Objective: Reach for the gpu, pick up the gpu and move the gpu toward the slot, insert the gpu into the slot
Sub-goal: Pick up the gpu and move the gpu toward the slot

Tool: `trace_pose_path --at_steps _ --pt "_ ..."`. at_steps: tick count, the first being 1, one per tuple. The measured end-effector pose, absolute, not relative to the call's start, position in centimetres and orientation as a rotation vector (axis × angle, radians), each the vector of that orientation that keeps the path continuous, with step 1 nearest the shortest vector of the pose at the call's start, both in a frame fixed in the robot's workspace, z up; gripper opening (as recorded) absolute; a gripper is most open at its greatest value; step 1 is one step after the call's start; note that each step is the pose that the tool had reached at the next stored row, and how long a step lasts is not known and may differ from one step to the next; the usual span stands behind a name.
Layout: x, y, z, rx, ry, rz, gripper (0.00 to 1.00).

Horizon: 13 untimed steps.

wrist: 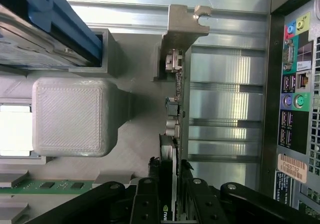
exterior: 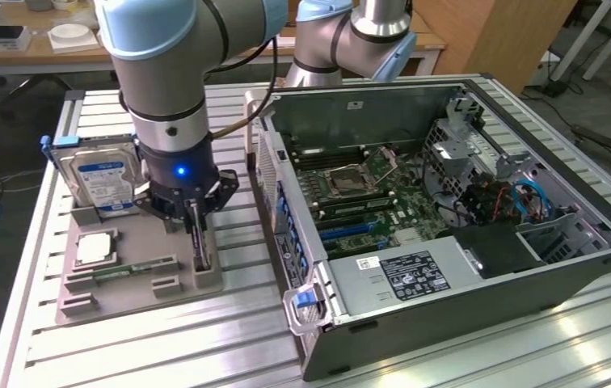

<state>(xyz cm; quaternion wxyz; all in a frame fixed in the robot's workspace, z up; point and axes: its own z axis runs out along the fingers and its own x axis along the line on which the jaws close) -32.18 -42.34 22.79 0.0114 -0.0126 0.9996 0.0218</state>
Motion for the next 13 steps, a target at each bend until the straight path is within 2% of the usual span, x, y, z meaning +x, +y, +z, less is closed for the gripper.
trace_pose_path --at_steps 6,13 --pt "-32.2 -42.3 22.8 -0.039 3.118 0.068 0.26" --pt "-32.2 -42.3 25.9 -0.040 3.118 0.069 0.26"
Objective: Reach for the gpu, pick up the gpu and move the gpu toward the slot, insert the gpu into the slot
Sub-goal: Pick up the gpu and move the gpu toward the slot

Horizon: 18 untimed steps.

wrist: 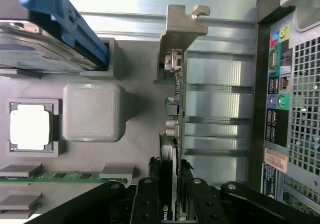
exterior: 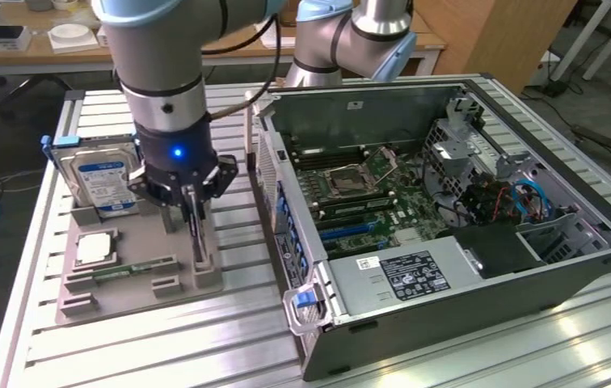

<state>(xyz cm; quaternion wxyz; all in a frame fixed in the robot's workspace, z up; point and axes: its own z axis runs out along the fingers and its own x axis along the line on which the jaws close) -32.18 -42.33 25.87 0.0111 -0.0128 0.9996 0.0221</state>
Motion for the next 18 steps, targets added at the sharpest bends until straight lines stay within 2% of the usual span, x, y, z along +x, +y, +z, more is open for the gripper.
trace_pose_path --at_steps 18 --pt "-32.2 -42.3 34.1 -0.040 3.118 0.069 0.26"
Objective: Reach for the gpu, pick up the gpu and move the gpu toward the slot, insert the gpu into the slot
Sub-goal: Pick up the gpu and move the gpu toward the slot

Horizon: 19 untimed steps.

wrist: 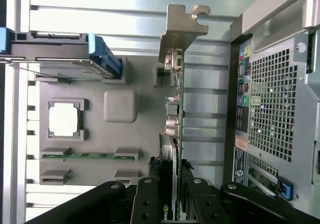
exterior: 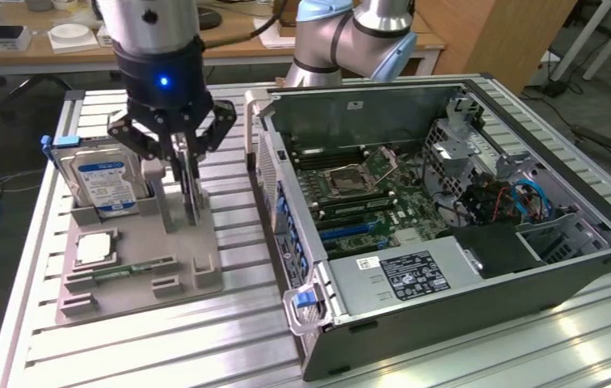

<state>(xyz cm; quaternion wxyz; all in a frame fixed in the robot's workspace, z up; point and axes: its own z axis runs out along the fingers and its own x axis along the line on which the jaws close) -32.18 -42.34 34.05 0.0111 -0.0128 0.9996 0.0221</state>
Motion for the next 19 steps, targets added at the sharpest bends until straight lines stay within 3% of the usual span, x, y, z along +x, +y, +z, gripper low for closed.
trace_pose_path --at_steps 19 --pt "-32.2 -42.3 42.7 -0.040 3.118 0.069 0.26"
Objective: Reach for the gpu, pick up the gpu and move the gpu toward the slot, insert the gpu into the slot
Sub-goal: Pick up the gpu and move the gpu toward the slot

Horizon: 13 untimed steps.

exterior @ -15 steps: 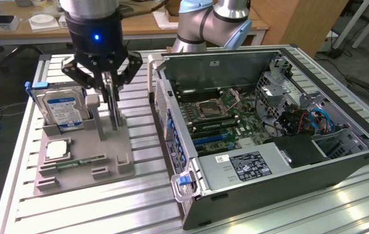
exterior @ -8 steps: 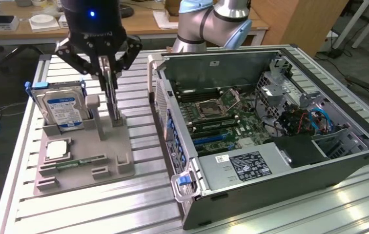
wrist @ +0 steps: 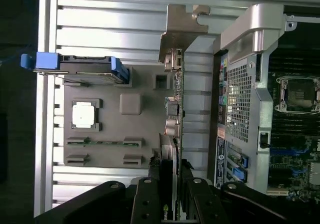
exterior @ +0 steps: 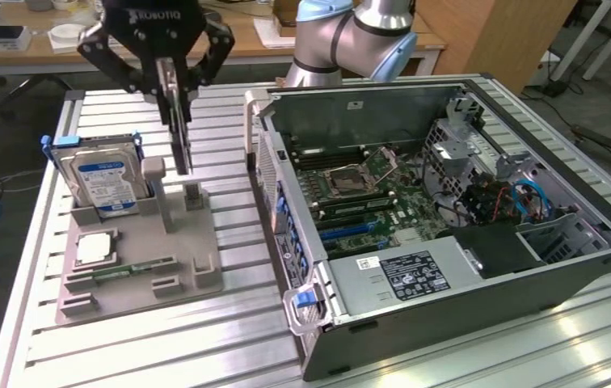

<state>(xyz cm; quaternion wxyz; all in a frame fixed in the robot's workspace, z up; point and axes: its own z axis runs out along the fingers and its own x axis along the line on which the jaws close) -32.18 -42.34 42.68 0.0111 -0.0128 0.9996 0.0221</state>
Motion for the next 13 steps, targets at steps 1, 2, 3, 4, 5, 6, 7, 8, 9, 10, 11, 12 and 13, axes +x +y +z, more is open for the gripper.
trace_pose_path --at_steps 1,2,3,4,5,6,7,8,9,10,11,12,13 --pt "-32.2 -42.3 43.2 -0.040 3.119 0.069 0.26" --pt "-32.2 -42.3 43.6 -0.040 3.118 0.069 0.26" --pt "-32.2 -42.3 44.1 -0.040 3.118 0.069 0.26" --pt "-32.2 -42.3 44.5 -0.040 3.118 0.069 0.26" --pt "-32.2 -42.3 44.7 -0.040 3.119 0.070 0.26" --pt "-32.0 -42.3 44.7 -0.041 3.118 0.071 0.26" --pt "-31.7 -42.3 44.7 -0.040 3.118 0.072 0.26" --pt "-31.3 -42.3 44.7 -0.040 3.118 0.074 0.26" --pt "-30.9 -42.3 44.7 -0.040 3.118 0.077 0.26" --pt "-30.5 -42.3 44.7 -0.040 3.118 0.079 0.26" --pt "-30.1 -42.3 44.7 -0.040 3.118 0.082 0.26" --pt "-29.6 -42.3 44.7 -0.040 3.118 0.086 0.26" --pt "-29.2 -42.3 44.7 -0.040 3.118 0.090 0.26"
